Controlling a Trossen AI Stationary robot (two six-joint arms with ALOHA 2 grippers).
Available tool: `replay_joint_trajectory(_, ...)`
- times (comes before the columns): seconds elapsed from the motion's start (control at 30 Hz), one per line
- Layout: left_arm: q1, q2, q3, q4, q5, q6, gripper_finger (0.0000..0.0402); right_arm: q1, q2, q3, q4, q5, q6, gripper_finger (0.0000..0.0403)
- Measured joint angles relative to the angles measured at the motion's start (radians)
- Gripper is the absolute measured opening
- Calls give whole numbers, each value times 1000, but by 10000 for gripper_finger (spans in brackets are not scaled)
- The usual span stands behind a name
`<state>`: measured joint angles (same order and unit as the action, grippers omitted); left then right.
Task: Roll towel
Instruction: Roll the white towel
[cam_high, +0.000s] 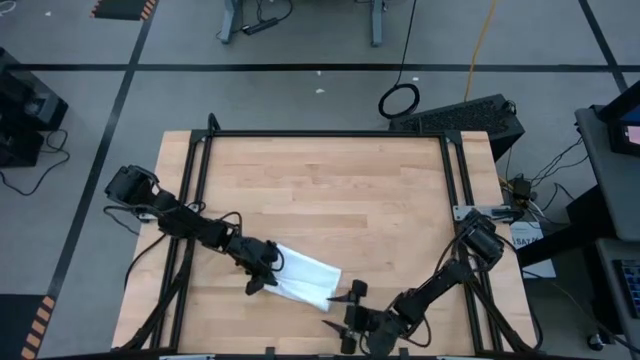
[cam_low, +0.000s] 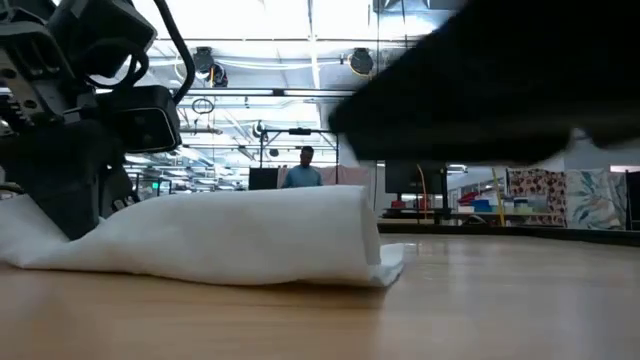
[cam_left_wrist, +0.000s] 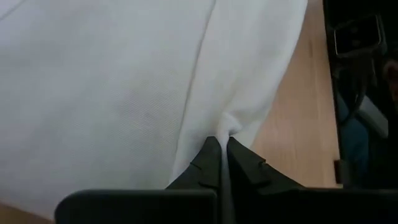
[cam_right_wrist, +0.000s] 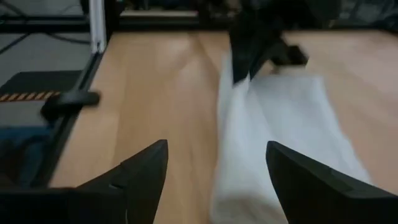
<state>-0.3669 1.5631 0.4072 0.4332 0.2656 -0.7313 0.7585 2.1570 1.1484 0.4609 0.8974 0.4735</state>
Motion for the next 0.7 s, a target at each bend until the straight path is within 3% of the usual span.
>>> replay_joint_trajectory(0.07, -3, 0, 0, 3, -1, -22, 12, -20, 7, 1, 55, 15, -52, 264)
replay_joint_trajectory(0.27, -22, 0, 0, 3, 56, -20, 12, -84, 8, 0, 51, 143, -4, 245)
replay_joint_trajectory(0.43, -23, 0, 0, 3, 47, -52, 12, -189, 8, 1, -75, -192, 112, 170)
replay_joint_trajectory(0.53, -50, 0, 0, 6, 8, -98, 12, -233, 8, 1, -165, -329, 154, 111)
replay_joint_trajectory(0.7, -135, 0, 0, 12, -106, -209, 12, -279, 5, 4, -136, -494, -53, 43)
